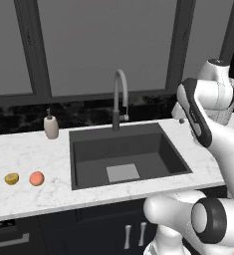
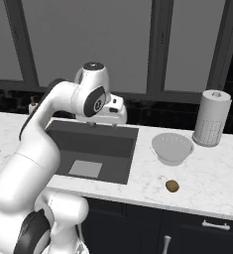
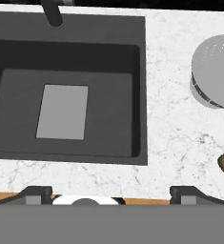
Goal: Put the colander in the sink, put the kiwi, peach, kiwi in the colander, and turn on the sink faucet and pour water over the colander.
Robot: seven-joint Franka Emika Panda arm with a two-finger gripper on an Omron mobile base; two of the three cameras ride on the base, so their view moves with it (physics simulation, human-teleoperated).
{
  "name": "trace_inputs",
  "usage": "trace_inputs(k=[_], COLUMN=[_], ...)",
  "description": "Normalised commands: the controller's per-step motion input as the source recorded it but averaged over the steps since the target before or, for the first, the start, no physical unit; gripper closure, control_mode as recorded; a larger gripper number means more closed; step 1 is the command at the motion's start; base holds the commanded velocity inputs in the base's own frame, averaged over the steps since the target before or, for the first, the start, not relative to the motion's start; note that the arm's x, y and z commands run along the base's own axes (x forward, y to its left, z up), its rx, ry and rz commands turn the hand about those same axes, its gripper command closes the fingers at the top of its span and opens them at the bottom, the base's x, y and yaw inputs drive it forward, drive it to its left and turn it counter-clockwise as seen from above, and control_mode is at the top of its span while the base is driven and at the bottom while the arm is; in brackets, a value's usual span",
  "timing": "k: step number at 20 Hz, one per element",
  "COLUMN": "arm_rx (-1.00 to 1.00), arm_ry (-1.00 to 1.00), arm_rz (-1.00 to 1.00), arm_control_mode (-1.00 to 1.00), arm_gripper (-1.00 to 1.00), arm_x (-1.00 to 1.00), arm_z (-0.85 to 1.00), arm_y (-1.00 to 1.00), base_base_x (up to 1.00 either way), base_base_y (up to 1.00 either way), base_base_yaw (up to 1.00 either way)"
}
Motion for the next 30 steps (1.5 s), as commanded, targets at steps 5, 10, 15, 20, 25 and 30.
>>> trace_inputs(k=[5, 10, 15, 20, 25, 30], arm_rx=[0.0, 0.0, -0.02, -0.03, -0.04, -0.05], arm_ry=[0.02, 0.04, 0.01, 0.0, 0.0, 0.0], arm_rz=[0.0, 0.01, 0.04, 0.06, 0.11, 0.12], arm_control_mode=[-1.0, -1.0, -1.0, -1.0, -1.0, -1.0], arm_gripper=[-1.0, -1.0, -1.0, -1.0, -1.0, -1.0], arm_x=[0.0, 0.07, 0.23, 0.26, 0.35, 0.34], arm_z=[-0.31, -0.44, -0.43, -0.33, -0.25, -0.26], arm_y=[-0.9, -0.52, -0.27, -0.16, -0.19, -0.2], base_base_x=[0.0, 0.0, 0.0, 0.0, 0.0, 0.0], base_base_y=[0.0, 0.0, 0.0, 0.0, 0.0, 0.0], base_base_yaw=[0.0, 0.0, 0.0, 0.0, 0.0, 0.0])
